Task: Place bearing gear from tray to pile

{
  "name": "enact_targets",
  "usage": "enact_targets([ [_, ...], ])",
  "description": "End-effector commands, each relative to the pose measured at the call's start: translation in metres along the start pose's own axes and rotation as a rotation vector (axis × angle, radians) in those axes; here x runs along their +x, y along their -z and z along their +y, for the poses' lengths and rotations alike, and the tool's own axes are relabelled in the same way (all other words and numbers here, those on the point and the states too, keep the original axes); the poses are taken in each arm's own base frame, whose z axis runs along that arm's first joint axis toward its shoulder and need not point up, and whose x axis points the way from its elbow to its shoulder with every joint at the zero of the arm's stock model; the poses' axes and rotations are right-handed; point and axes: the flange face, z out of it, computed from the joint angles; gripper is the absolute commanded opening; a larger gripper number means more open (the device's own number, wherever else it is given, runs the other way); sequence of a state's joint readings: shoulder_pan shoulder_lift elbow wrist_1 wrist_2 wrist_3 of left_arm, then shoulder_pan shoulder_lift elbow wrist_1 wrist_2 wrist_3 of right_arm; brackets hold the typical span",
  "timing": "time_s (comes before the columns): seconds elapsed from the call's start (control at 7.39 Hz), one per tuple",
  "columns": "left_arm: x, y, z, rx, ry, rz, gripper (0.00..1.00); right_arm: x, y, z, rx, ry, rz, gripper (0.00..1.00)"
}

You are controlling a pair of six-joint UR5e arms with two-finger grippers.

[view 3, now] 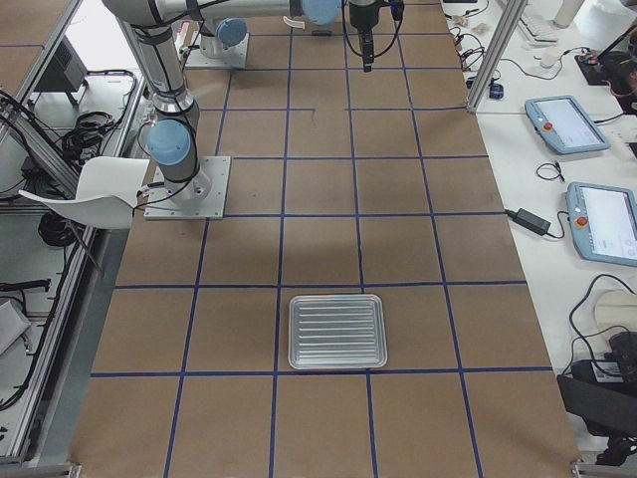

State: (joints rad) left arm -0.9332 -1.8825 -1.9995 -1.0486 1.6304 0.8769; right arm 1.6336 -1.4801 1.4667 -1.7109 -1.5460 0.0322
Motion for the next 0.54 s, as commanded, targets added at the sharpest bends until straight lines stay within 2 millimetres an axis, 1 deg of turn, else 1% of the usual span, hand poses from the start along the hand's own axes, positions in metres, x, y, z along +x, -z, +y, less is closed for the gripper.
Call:
enact_targets([
  [0.0,-0.0024,-0.0019,-0.0006,0.006,-0.001,-0.009,0.28,0.0006,-0.0006,-0.0007,0.0,0.0,-0.001,1.0],
  [0.14,-0.0035,0.0001,-0.0014,0.009,-0.001,-0.013,0.33,0.0,0.0001,0.0001,0.0,0.002,0.0,1.0],
  [0.27,-0.0041,0.0037,-0.0012,0.011,-0.002,-0.021,0.46,0.0006,-0.0005,-0.0008,0.001,0.0,-0.001,1.0],
  [0.41,-0.004,0.008,-0.003,0.019,-0.001,-0.028,0.87,0.0013,-0.0006,-0.0017,0.001,0.003,-0.002,1.0],
])
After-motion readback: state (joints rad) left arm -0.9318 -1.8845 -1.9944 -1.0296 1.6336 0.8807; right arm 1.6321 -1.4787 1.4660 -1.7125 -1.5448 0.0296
